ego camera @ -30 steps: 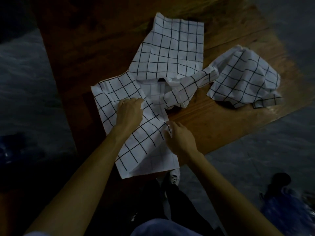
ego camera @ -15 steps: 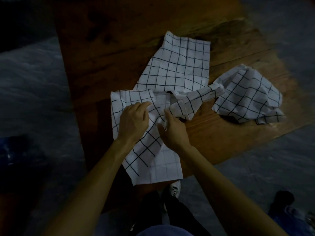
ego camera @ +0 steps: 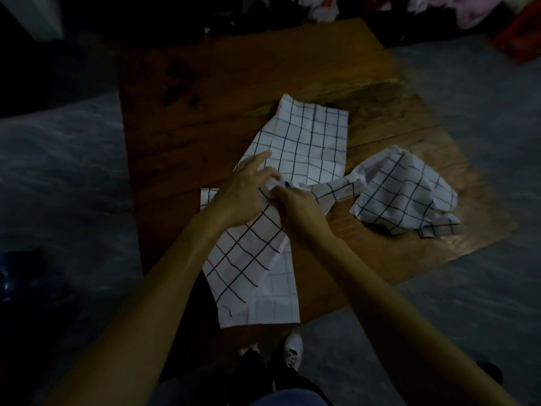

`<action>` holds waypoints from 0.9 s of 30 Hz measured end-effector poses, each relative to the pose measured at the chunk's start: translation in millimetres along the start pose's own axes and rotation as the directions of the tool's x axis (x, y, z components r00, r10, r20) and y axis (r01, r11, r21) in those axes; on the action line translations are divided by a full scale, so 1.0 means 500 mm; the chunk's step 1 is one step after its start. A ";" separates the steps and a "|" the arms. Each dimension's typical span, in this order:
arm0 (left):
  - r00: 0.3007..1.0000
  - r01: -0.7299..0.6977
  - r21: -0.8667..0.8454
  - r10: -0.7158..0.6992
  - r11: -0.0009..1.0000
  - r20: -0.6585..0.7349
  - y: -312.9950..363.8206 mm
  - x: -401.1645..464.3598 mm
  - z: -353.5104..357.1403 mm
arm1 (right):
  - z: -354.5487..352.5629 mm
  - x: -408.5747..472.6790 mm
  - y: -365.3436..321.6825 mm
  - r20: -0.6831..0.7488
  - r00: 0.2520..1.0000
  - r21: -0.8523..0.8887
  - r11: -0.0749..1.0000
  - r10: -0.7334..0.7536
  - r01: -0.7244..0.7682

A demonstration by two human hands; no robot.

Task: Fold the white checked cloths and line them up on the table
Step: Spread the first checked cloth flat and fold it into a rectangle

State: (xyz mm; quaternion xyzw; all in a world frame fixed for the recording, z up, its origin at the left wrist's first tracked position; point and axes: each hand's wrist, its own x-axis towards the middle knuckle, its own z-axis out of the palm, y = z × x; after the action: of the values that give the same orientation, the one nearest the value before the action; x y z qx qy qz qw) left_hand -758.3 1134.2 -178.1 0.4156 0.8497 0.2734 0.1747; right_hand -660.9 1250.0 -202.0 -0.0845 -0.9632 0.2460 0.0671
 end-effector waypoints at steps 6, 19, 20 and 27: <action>0.994 -0.085 0.315 0.056 0.945 0.098 0.025 0.050 -0.058 | -0.139 0.018 0.009 0.052 0.997 -0.118 0.991 -0.060 0.066; 0.969 -0.143 0.219 0.181 0.965 -0.165 0.173 0.043 -0.245 | -0.389 0.095 0.014 -0.182 0.972 -0.269 0.958 -0.149 0.096; 0.963 -0.135 0.190 0.174 0.972 -0.206 0.187 0.039 -0.257 | -0.406 0.103 0.007 -0.205 0.964 -0.276 0.955 -0.167 0.107; 0.947 0.083 0.306 0.021 0.949 -0.322 0.256 0.015 -0.369 | -0.520 0.159 -0.055 -0.352 0.869 -0.361 0.907 -0.347 0.216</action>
State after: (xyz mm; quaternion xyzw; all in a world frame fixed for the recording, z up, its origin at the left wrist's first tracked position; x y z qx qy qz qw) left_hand -781.1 1145.9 45.0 0.3746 0.9059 0.1954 -0.0302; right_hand -697.7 1362.2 44.5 -0.0003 -0.9560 0.0558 0.2881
